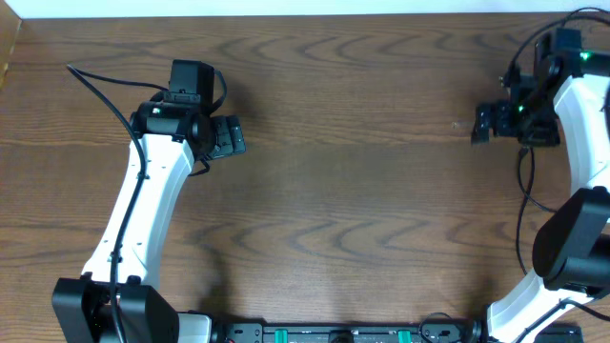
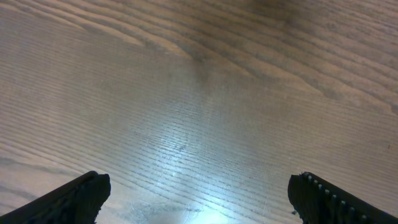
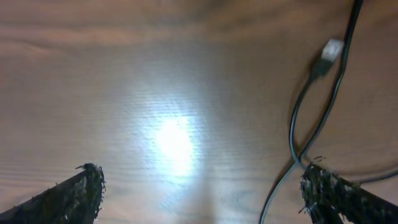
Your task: Untangle cables
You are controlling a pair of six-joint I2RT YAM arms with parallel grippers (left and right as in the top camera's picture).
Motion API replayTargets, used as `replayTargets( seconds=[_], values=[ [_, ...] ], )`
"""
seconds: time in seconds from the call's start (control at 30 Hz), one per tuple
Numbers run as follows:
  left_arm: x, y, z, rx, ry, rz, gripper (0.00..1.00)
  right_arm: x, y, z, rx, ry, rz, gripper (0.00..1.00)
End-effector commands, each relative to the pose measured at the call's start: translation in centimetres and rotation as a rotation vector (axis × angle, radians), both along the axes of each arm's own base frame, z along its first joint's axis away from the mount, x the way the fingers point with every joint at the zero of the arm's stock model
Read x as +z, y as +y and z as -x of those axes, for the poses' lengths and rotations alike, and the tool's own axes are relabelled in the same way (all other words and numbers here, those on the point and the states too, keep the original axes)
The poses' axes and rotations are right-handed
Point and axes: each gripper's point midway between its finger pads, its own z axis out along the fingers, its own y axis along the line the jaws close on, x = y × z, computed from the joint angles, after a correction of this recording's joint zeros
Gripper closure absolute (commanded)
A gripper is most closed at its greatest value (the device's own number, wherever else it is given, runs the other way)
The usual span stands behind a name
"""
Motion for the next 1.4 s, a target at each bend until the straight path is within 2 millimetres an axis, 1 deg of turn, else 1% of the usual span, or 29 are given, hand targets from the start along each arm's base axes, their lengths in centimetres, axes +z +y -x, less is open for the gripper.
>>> replayTargets(
  seconds=[0.0, 0.13, 0.2, 0.37, 0.5, 0.6, 0.73, 0.83, 0.97, 1.13, 1.2, 1.37],
  values=[
    [-0.2, 0.4, -0.1, 0.001, 0.01, -0.02, 0.03, -2.8, -0.4, 2.2, -0.042, 0.079, 0.012, 0.02],
    [-0.2, 0.4, -0.1, 0.001, 0.01, -0.02, 0.03, -4.9, 0.9, 2.6, -0.022, 0.081, -0.027, 0.02],
    [-0.2, 0.4, -0.1, 0.001, 0.01, -0.02, 0.03, -5.9, 1.3, 2.9, -0.013, 0.085, -0.025, 0.02],
    [-0.2, 0.4, -0.1, 0.001, 0.01, -0.02, 0.03, -9.0, 1.5, 4.3, -0.026, 0.106, -0.027, 0.02],
    [-0.2, 0.4, -0.1, 0.001, 0.01, -0.02, 0.03, -10.7, 1.4, 5.6, -0.028, 0.126, -0.022, 0.02],
    [-0.2, 0.4, -0.1, 0.001, 0.01, -0.02, 0.03, -11.5, 0.2, 6.3, -0.06, 0.142, 0.053, 0.01],
    [-0.2, 0.4, -0.1, 0.001, 0.01, -0.02, 0.03, -12.1, -0.9, 7.0, -0.079, 0.157, 0.11, 0.01],
    [-0.2, 0.4, -0.1, 0.001, 0.01, -0.02, 0.03, -12.4, -2.3, 7.8, -0.152, 0.175, 0.17, 0.01],
    [-0.2, 0.4, -0.1, 0.001, 0.01, -0.02, 0.03, -12.6, -4.0, 8.7, -0.208, 0.193, 0.191, 0.01],
    [-0.2, 0.4, -0.1, 0.001, 0.01, -0.02, 0.03, -12.5, -7.1, 9.8, -0.314, 0.202, 0.207, 0.01],
    [-0.2, 0.4, -0.1, 0.001, 0.01, -0.02, 0.03, -12.5, -8.6, 10.3, -0.386, 0.199, 0.204, 0.01],
    [-0.2, 0.4, -0.1, 0.001, 0.01, -0.02, 0.03, -12.6, -13.0, 11.8, -0.555, 0.173, 0.2, 0.01]
  ],
)
